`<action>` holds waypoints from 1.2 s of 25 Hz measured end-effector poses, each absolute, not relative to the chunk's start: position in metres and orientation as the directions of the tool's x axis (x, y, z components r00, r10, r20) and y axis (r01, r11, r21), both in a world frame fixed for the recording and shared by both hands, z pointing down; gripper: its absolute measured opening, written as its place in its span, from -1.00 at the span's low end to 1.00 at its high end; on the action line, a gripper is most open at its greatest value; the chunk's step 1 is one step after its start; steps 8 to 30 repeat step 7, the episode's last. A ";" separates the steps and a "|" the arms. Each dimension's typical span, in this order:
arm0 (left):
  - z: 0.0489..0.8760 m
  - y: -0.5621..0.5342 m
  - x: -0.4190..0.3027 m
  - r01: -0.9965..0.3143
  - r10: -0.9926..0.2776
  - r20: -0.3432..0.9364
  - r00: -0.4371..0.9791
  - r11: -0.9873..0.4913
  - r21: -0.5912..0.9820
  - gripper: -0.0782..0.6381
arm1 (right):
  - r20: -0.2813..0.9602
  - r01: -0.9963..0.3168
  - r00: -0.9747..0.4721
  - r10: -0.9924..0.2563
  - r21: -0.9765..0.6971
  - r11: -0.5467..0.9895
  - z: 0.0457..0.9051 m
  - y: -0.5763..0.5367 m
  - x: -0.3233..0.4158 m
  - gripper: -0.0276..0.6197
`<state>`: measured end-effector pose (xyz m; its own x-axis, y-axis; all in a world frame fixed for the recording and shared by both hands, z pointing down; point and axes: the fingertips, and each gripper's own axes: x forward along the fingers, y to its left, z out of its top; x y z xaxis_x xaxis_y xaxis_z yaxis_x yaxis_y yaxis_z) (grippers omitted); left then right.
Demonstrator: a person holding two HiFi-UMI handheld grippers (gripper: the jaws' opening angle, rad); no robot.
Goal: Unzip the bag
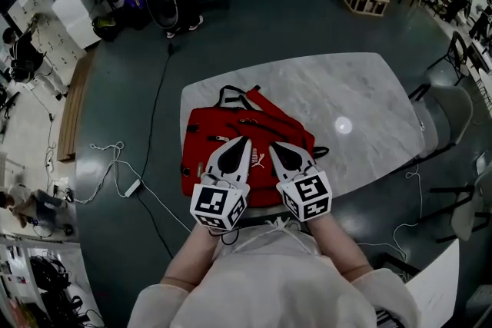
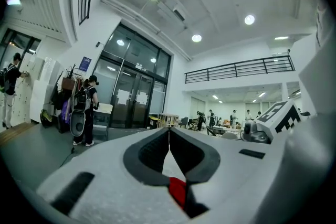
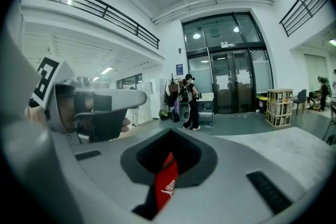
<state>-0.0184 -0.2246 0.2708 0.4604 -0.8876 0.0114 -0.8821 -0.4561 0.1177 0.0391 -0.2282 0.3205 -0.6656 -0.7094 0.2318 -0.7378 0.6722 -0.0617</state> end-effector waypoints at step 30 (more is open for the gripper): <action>0.271 -0.231 -0.013 -0.887 -0.890 0.016 0.456 -0.453 0.088 -0.73 | 0.230 -0.746 -0.656 -0.719 -0.056 0.664 0.319 -0.235 0.045 -0.83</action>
